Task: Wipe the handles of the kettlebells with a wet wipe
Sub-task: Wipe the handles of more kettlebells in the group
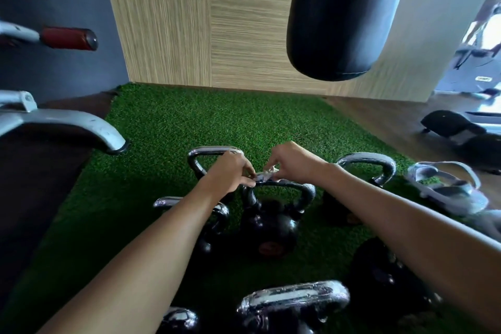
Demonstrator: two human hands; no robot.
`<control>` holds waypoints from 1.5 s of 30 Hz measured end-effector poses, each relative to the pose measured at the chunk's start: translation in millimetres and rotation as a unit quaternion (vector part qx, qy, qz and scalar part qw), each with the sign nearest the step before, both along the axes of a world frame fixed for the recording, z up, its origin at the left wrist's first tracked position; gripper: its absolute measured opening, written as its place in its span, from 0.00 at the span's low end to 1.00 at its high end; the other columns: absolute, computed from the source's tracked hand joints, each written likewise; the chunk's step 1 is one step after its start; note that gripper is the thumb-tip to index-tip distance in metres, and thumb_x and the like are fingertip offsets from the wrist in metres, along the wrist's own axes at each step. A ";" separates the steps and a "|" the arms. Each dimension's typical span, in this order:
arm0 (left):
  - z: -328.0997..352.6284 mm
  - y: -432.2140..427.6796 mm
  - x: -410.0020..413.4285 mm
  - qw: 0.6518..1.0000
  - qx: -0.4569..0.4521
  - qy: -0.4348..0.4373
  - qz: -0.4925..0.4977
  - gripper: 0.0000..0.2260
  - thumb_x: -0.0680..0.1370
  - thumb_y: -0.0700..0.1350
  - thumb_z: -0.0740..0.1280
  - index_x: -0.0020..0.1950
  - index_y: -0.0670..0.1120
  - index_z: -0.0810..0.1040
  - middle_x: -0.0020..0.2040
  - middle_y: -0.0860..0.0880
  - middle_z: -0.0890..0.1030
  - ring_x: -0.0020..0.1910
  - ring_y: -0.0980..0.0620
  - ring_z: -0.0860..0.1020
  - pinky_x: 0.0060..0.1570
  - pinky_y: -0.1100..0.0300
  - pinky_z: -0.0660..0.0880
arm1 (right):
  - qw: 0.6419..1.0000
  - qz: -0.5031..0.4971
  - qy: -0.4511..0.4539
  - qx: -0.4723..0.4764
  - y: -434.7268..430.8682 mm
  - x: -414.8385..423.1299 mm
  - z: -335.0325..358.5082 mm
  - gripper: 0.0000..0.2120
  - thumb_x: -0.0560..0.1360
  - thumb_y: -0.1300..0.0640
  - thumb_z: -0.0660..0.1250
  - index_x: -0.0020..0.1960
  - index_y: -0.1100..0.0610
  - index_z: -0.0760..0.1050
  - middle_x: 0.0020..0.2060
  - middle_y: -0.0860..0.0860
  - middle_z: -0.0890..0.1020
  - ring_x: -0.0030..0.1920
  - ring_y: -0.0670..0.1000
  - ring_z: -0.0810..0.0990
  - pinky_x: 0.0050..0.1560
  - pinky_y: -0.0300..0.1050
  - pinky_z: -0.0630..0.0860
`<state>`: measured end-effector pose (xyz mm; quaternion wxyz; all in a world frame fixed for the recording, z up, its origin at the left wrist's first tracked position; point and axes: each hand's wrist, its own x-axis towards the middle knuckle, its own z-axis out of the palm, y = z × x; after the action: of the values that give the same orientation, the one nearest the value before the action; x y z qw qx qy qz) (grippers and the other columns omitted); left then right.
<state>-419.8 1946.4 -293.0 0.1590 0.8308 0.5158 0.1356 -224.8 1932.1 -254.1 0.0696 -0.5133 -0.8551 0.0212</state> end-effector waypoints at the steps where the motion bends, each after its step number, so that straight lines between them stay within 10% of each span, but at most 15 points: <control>1: -2.8 -0.3 -1.7 1.000 0.009 -0.005 0.002 0.13 0.73 0.51 0.78 0.56 0.49 0.87 0.49 0.51 0.87 0.45 0.55 0.82 0.43 0.66 0.73 | 1.000 0.000 0.009 0.002 1.9 -3.3 -3.3 0.12 0.72 0.55 0.78 0.55 0.55 0.86 0.50 0.51 0.86 0.43 0.43 0.76 0.49 0.40 0.73; 10: -13.2 -7.3 0.1 0.999 0.032 -0.008 0.031 0.11 0.76 0.51 0.76 0.55 0.49 0.83 0.47 0.51 0.86 0.45 0.52 0.83 0.50 0.52 0.81 | 0.989 -0.096 0.113 0.026 -19.6 41.9 -21.6 0.10 0.70 0.54 0.79 0.50 0.55 0.86 0.38 0.41 0.80 0.35 0.34 0.75 0.32 0.25 0.72; 28: 4.8 -15.5 16.7 0.991 0.088 0.098 0.028 0.11 0.77 0.48 0.74 0.59 0.51 0.80 0.40 0.51 0.78 0.39 0.52 0.77 0.35 0.58 0.69 | 0.943 -0.157 0.291 0.032 -38.1 63.0 -41.3 0.08 0.66 0.57 0.81 0.45 0.52 0.88 0.35 0.39 0.86 0.33 0.33 0.82 0.36 0.26 0.74; 35: -1.1 -18.2 15.9 0.992 0.093 0.071 0.053 0.10 0.77 0.50 0.75 0.57 0.53 0.80 0.34 0.55 0.73 0.33 0.55 0.72 0.28 0.60 0.62 | 0.810 -0.338 0.478 -0.029 -50.0 91.4 -99.9 0.09 0.64 0.63 0.83 0.41 0.53 0.87 0.33 0.48 0.87 0.39 0.50 0.88 0.47 0.46 0.85; 45: -4.7 -18.9 14.7 0.993 0.091 0.047 0.055 0.08 0.77 0.49 0.75 0.54 0.52 0.81 0.32 0.56 0.72 0.32 0.54 0.71 0.36 0.58 0.66 | 0.716 -0.360 0.582 -0.139 -53.8 84.8 -152.2 0.09 0.65 0.68 0.81 0.43 0.65 0.84 0.42 0.63 0.87 0.45 0.59 0.88 0.47 0.48 0.84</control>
<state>-405.1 1927.5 -297.7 0.0504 0.8176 0.5532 0.1517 -140.1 1878.3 -406.3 0.4835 -0.6727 -0.3842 0.4076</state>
